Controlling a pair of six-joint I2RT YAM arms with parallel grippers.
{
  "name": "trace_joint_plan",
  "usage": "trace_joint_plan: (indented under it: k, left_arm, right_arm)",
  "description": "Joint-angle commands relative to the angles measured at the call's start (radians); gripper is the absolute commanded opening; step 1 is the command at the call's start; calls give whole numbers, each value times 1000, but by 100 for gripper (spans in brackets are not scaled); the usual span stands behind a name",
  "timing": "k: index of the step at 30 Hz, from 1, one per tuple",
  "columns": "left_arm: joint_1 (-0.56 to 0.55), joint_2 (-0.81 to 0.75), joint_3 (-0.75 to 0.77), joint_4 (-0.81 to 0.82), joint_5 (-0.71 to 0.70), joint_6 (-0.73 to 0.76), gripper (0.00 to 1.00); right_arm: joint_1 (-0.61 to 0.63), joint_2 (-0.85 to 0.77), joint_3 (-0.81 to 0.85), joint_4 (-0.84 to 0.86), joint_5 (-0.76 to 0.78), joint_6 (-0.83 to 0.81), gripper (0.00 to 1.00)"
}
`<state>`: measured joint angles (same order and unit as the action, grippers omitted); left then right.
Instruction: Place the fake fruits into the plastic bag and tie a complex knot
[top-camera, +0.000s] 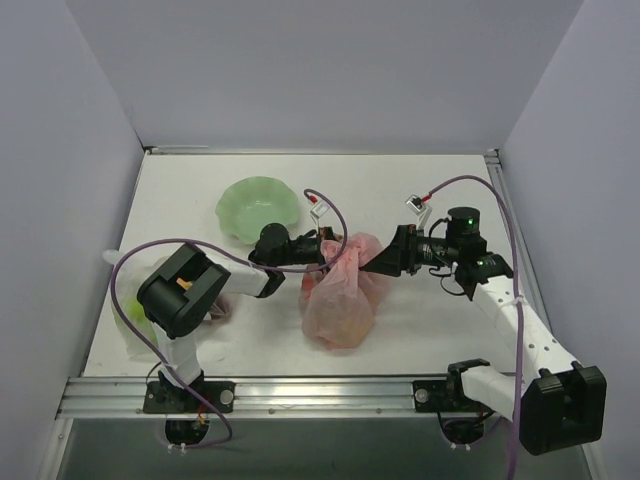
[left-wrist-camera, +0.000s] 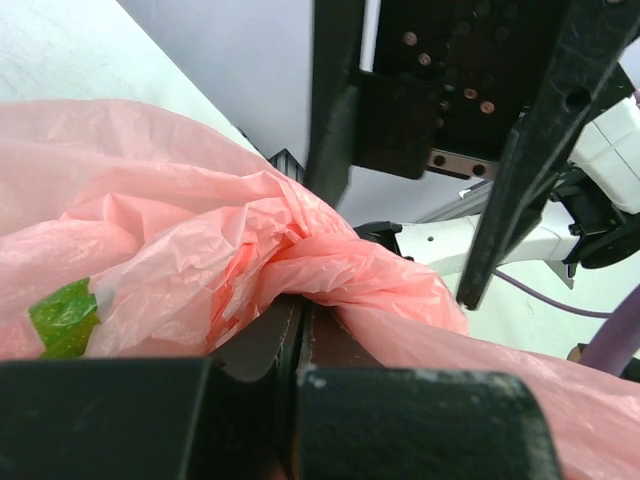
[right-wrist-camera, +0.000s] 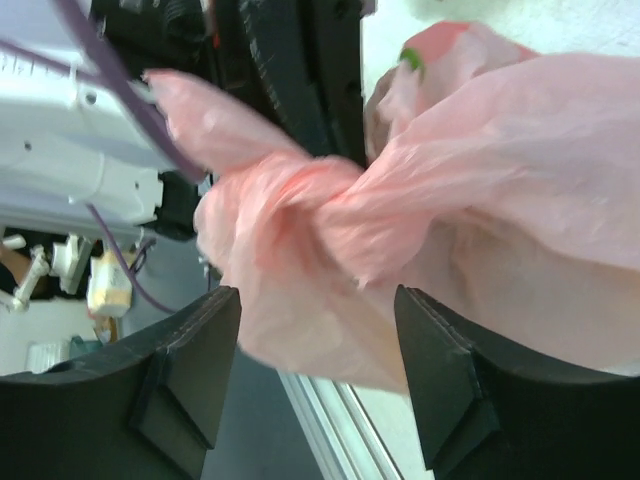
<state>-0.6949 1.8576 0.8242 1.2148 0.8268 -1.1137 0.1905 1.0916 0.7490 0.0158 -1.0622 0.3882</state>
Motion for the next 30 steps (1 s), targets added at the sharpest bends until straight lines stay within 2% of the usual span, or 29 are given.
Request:
trace_joint_plan:
  k: [1,2,6,13,21,30]
  left_arm:
    - [-5,-17,20,32,28,14,0]
    - [-5,-18,21,32,29,12,0]
    - [-8,-21,24,32,31,9,0]
    - [-9,-15,29,43,34,2,0]
    - [-20,-3,33,78,41,-20,0]
    - [-28,6,39,112,48,-37,0]
  right_arm:
    - [-17,-48,27,-186,-74,-136,57]
    - [-20,-52,21,-189,-74,-147,46]
    - [-23,-23,7,-166,-51,-137,32]
    - [-34,5,-34,-18,-7,-23,30]
    - [-39,60,-62,205,-36,139,29]
    - [-16,103,-60,269,-71,196,28]
